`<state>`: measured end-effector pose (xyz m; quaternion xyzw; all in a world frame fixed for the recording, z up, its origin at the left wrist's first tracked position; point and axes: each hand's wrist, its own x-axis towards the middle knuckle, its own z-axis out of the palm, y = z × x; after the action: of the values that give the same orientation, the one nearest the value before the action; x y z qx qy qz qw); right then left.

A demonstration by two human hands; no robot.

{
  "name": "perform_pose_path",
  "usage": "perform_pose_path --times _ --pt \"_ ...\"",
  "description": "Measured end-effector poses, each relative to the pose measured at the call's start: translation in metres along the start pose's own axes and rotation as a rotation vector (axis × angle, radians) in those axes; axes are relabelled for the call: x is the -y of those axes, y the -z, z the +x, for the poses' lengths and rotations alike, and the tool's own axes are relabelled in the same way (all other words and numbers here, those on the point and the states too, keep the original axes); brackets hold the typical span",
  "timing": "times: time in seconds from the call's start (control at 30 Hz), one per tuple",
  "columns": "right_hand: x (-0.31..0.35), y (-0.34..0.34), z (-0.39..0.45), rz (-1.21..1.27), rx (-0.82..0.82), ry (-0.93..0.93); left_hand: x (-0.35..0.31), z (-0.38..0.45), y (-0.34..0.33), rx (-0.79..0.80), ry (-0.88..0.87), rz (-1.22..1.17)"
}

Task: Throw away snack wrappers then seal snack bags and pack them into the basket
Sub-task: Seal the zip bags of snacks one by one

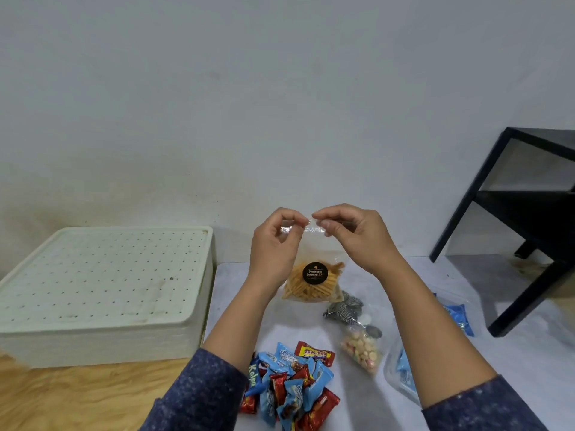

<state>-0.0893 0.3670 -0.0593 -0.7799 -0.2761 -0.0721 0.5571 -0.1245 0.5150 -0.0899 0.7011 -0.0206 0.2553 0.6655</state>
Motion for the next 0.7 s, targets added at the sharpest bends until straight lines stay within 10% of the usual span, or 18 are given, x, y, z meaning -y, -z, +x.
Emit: perform_pose_path --times 0.3,0.7 --pt "-0.001 -0.007 -0.017 -0.081 0.122 -0.050 0.005 0.013 0.014 -0.080 0.040 -0.053" --pt "-0.079 0.037 -0.011 -0.134 -0.021 -0.275 0.059 0.019 -0.037 0.348 0.110 0.167"
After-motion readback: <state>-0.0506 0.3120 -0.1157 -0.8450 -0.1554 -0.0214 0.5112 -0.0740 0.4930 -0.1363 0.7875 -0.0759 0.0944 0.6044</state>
